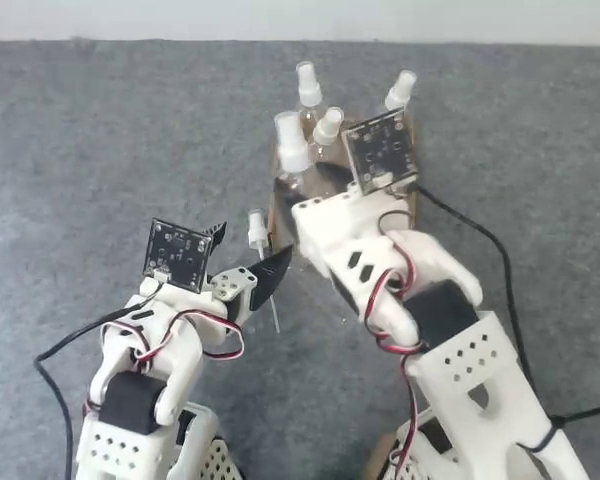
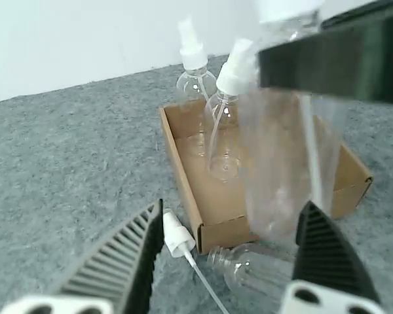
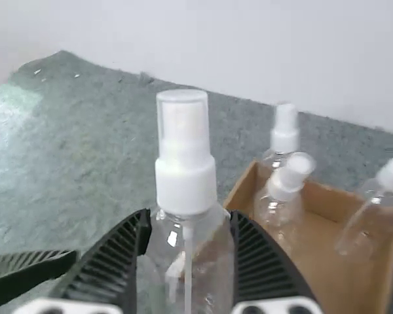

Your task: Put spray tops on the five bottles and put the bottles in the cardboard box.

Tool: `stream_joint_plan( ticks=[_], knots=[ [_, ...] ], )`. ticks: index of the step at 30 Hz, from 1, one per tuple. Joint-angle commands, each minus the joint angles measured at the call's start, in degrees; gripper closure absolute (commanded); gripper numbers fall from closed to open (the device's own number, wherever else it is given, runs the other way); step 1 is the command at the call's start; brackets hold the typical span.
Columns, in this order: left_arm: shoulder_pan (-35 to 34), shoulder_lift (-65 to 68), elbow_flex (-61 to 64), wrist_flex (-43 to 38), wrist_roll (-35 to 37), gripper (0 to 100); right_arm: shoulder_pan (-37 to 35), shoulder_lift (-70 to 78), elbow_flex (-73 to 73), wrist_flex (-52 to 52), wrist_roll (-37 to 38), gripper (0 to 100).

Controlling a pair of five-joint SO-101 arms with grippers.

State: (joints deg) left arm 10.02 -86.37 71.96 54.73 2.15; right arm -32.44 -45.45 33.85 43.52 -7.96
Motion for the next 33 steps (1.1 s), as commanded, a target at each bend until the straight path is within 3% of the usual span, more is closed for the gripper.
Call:
stream_joint_plan(
  ticks=[1,5,11,17,26,33],
  knots=[
    [-0.4,1.1,-0.3,-1.1,-0.3,70,6.2,-2.0,-0.6,-4.2,1.8,99.2],
    [-2.9,1.1,-0.3,-1.1,-0.3,71,11.4,-1.8,-0.6,-10.2,1.8,99.2],
    [-10.8,1.1,0.0,-1.1,-0.7,81,16.0,6.5,-0.6,-17.9,1.8,99.2],
    [-20.0,1.1,5.1,-1.8,-3.0,82,20.2,12.7,1.2,-25.2,1.8,99.2],
    [-20.4,1.1,6.9,-4.9,-3.0,82,20.0,11.7,17.1,-40.9,2.0,99.2],
    [-20.3,1.1,6.9,-4.8,-3.0,82,20.2,13.7,22.9,-52.0,7.6,99.2]
  ],
)
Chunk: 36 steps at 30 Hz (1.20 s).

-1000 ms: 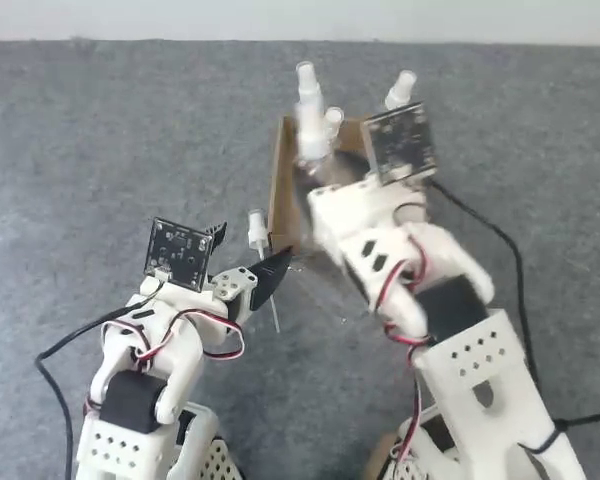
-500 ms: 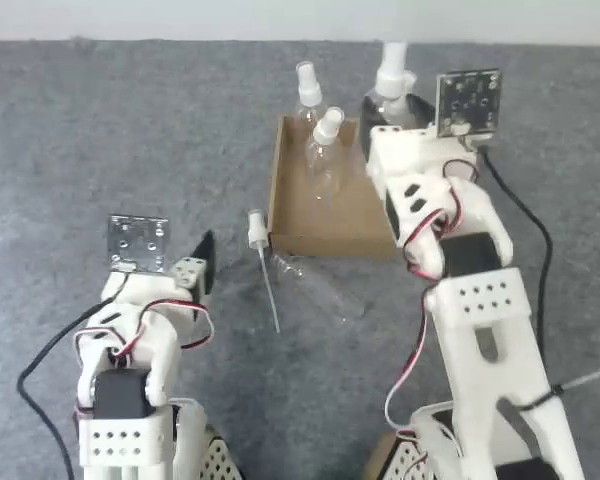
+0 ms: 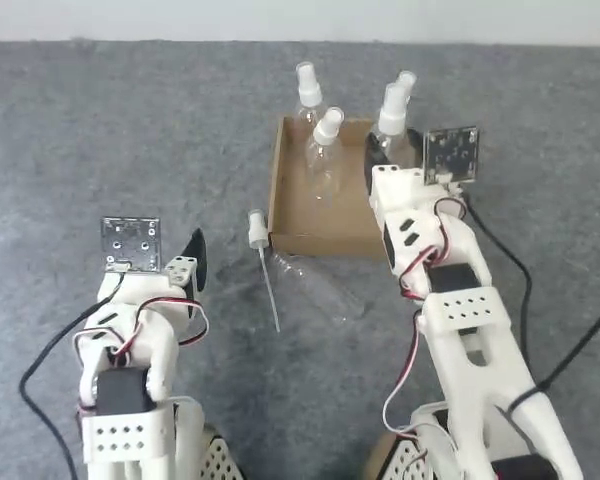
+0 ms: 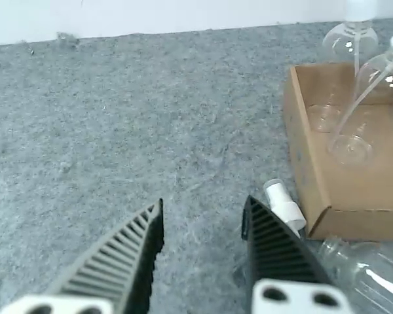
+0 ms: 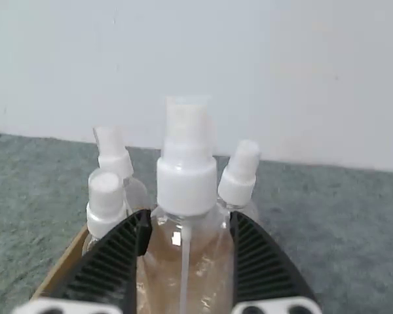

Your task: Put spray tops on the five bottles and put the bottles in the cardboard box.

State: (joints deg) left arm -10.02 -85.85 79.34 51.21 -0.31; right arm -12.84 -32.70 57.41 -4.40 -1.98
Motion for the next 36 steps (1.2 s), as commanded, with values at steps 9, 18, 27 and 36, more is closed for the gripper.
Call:
stream_joint_plan(
  ticks=[9,18,27,36],
  knots=[
    [-0.3,0.6,-0.3,-1.2,-0.5,83,0.7,14.1,-3.2,-15.1,1.6,99.2],
    [-0.2,0.6,0.1,-1.6,-0.5,83,0.7,22.1,-3.2,-23.2,1.6,99.2],
    [-0.2,0.6,0.1,-1.6,-0.5,83,2.5,27.1,-3.3,-28.8,1.4,99.2],
    [-0.2,0.6,0.1,-1.6,-0.5,83,2.2,28.3,-4.4,-28.8,1.1,99.2]
  ],
)
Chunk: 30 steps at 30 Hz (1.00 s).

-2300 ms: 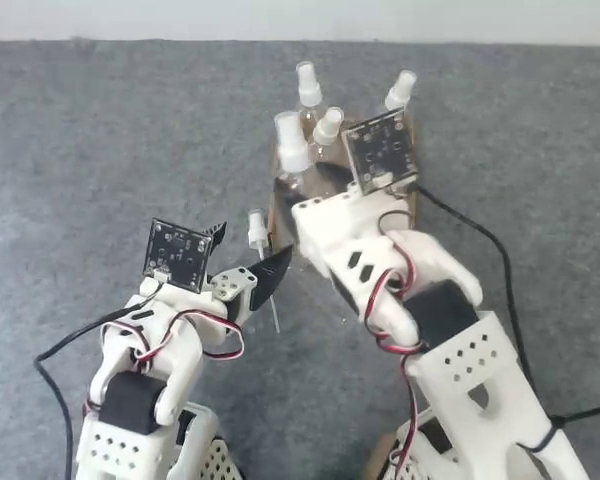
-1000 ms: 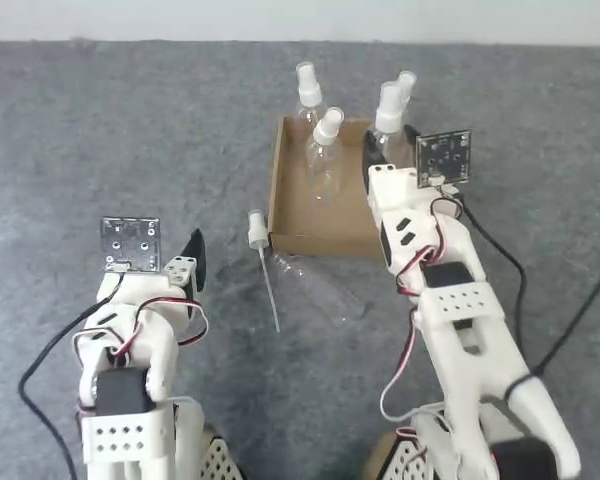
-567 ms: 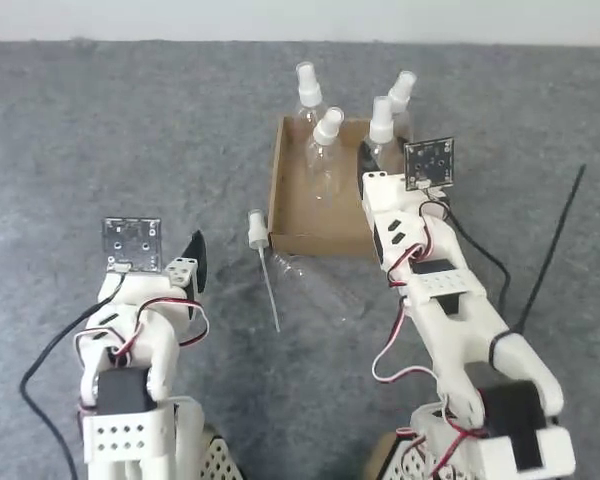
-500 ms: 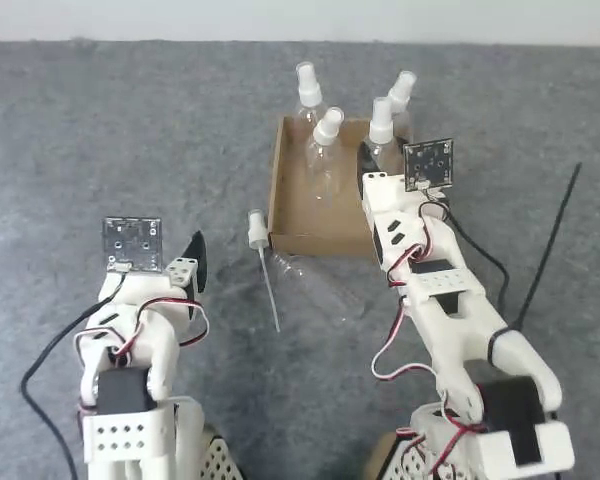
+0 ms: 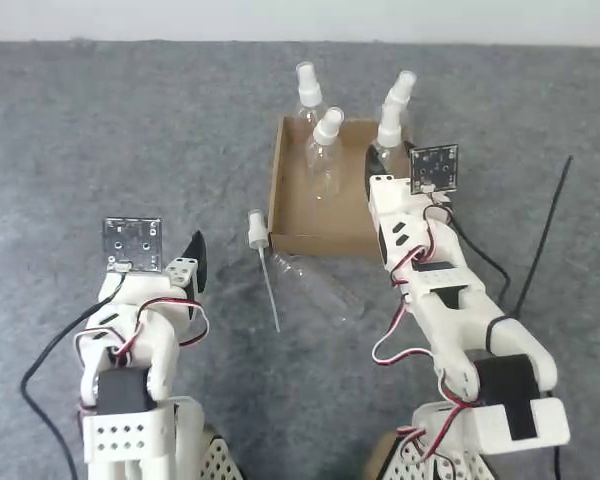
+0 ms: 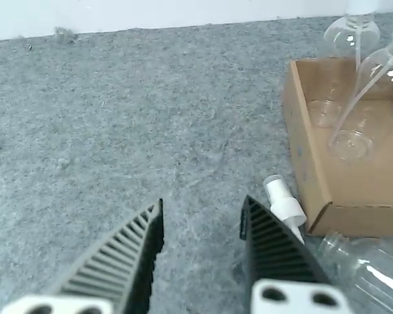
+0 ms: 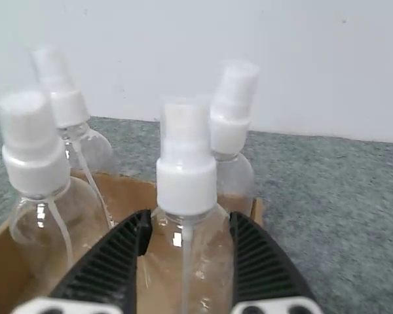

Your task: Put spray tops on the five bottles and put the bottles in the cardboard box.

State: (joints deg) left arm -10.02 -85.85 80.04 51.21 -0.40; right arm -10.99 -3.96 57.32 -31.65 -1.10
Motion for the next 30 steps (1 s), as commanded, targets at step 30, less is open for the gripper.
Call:
stream_joint_plan(
  ticks=[30],
  knots=[
    [-0.2,0.6,-0.6,-1.6,-0.4,83,0.7,3.5,-4.3,-4.7,-2.1,99.0]
  ],
)
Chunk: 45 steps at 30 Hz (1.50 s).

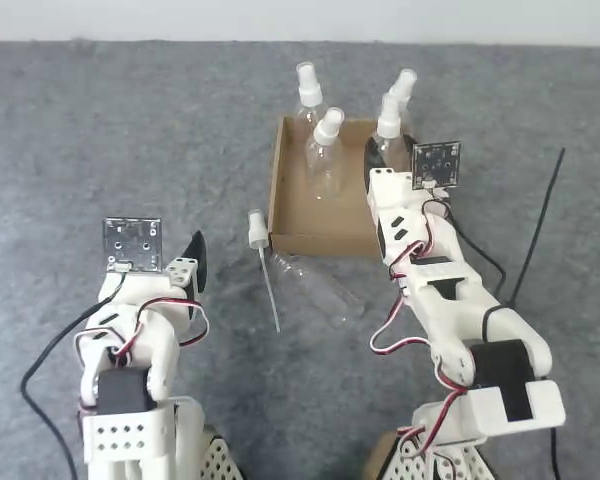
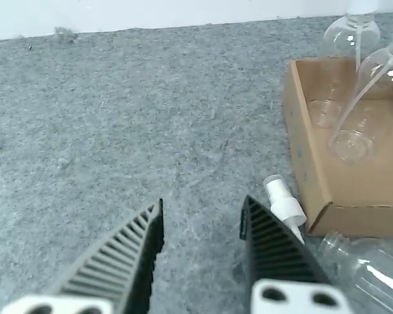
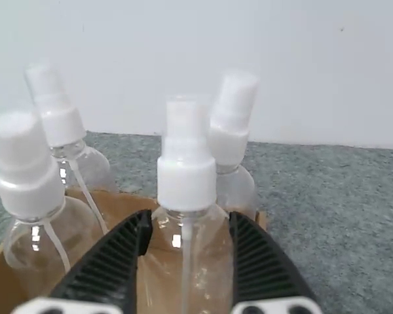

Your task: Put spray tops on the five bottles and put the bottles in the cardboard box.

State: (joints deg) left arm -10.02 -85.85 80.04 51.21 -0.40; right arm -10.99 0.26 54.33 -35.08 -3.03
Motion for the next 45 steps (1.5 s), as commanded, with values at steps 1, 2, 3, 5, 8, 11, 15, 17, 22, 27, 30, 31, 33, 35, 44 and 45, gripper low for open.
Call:
stream_joint_plan(
  ticks=[1,2,3,5,8,11,15,17,22,27,30,31,33,35,44,45],
  knots=[
    [-0.2,0.6,-0.6,-1.6,-0.4,83,0.7,-0.7,-1.3,-1.3,-0.2,98.9],
    [-0.2,0.6,-0.6,-1.6,-0.4,83,0.7,-0.7,-1.3,-1.3,-0.2,98.9],
    [-0.2,0.6,-0.6,-1.6,-0.4,83,0.7,-0.7,-1.3,-1.3,-0.2,98.9],
    [-0.2,0.6,-0.6,-1.6,-0.4,83,0.7,-0.5,-1.3,-1.3,-0.2,98.8],
    [-0.2,0.6,-0.6,-1.6,-0.4,83,0.7,-0.3,-1.2,-1.3,-0.2,98.8],
    [-0.2,0.6,-0.6,-1.6,-0.4,83,0.7,-0.4,-0.7,-1.2,-0.2,98.8],
    [-0.2,0.6,-0.6,-1.6,-0.4,83,0.7,-0.7,0.2,-1.3,0.9,98.7],
    [-0.2,0.6,-0.6,-1.6,-0.4,83,0.7,-0.7,0.3,-1.3,3.0,98.7],
    [-0.2,0.6,-0.6,-1.6,-0.3,83,0.3,-0.5,0.3,-1.3,3.6,98.7],
    [-0.2,0.6,-0.6,-1.6,-0.3,83,0.4,-0.5,0.3,-1.3,3.5,98.7],
    [-0.2,0.6,-0.6,-1.6,-0.3,83,0.4,-0.5,0.3,-1.3,3.5,98.7],
    [-0.2,0.6,-0.6,-1.6,-0.3,83,0.4,-0.5,0.3,-1.3,3.5,98.7],
    [-0.2,0.6,-0.6,-1.6,-0.3,83,0.4,-0.4,0.3,-1.3,3.5,98.7],
    [-0.2,0.6,-0.6,-1.6,-0.3,83,0.4,-0.3,0.3,-1.3,3.5,96.3],
    [-0.2,0.6,-0.6,-1.6,-0.3,83,0.2,-0.4,0.9,-1.3,3.5,83.6],
    [-0.2,0.6,-0.6,-1.6,-0.3,83,0.2,-0.4,0.9,-1.3,3.5,83.6]
  ],
)
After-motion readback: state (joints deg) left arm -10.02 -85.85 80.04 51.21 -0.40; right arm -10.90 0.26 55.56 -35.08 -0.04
